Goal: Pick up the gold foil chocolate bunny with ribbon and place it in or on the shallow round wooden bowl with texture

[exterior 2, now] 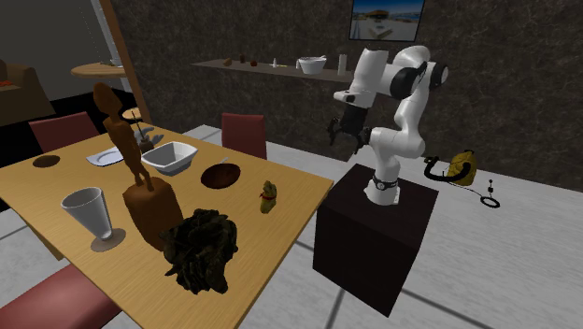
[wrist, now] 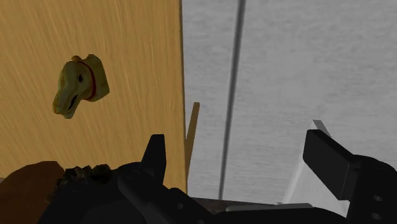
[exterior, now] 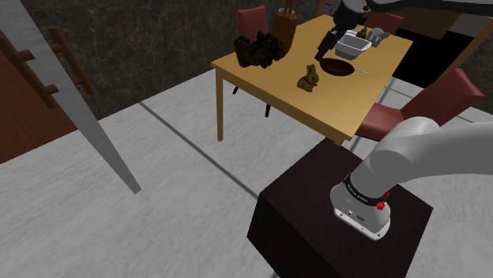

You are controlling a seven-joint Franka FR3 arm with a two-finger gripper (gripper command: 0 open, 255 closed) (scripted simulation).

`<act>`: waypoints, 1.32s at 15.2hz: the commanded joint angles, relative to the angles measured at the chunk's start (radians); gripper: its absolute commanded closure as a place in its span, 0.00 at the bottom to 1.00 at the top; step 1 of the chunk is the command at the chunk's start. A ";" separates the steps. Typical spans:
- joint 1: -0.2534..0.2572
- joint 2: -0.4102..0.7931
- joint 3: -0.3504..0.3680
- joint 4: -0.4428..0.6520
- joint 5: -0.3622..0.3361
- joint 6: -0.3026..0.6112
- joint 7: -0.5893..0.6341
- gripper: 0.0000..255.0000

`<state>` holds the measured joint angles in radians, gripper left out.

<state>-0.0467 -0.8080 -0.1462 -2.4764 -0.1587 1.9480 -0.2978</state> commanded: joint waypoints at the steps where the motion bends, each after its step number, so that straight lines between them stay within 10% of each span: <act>1: -0.010 0.019 -0.043 -0.029 -0.017 0.065 -0.037 0.00; 12: -0.010 0.272 -0.314 -0.059 -0.041 0.422 -0.272 0.00; 20: 0.133 0.558 -0.583 0.038 0.165 0.642 -0.568 0.00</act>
<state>0.0578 -0.2931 -0.6916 -2.4564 -0.0398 2.5625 -0.8164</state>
